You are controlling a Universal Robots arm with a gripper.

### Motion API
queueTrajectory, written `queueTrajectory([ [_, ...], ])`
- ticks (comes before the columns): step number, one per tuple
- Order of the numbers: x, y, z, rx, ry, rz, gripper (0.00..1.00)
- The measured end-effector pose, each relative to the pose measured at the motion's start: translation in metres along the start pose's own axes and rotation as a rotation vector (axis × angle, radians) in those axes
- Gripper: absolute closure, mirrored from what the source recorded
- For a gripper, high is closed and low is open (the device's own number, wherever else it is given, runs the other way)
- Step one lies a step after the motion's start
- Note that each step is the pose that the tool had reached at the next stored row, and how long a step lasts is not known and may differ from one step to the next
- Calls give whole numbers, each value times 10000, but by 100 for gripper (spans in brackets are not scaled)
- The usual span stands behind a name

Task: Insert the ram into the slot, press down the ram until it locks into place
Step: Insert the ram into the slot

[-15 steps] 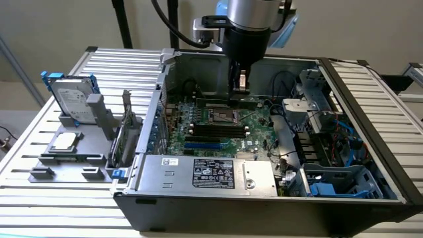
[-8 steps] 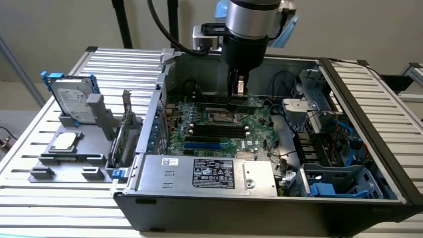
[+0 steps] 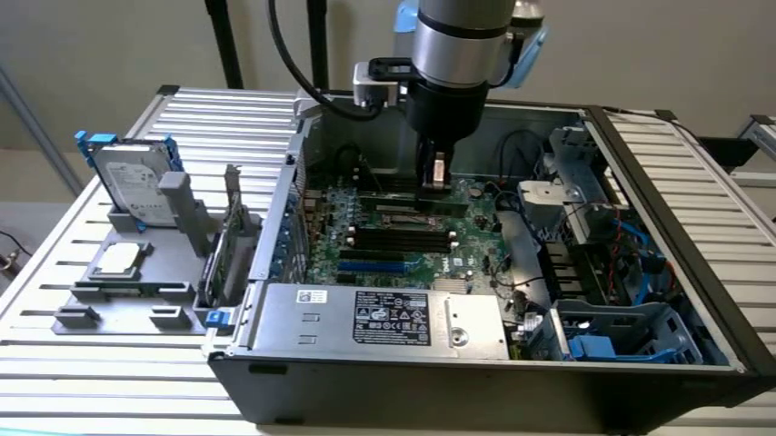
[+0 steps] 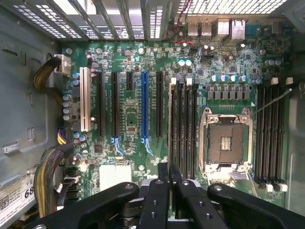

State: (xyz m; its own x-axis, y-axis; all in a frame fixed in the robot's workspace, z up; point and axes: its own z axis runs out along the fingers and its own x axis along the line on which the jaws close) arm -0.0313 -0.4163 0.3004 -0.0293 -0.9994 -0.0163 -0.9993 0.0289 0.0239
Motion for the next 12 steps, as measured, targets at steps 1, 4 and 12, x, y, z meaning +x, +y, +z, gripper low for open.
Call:
queueTrajectory([
  [1, 0, -1, 19, 1, -2, 13, 87],
  [4, 1, -2, 73, 1, -2, 54, 87],
  [12, 4, 6, 219, 3, -5, 154, 87],
])
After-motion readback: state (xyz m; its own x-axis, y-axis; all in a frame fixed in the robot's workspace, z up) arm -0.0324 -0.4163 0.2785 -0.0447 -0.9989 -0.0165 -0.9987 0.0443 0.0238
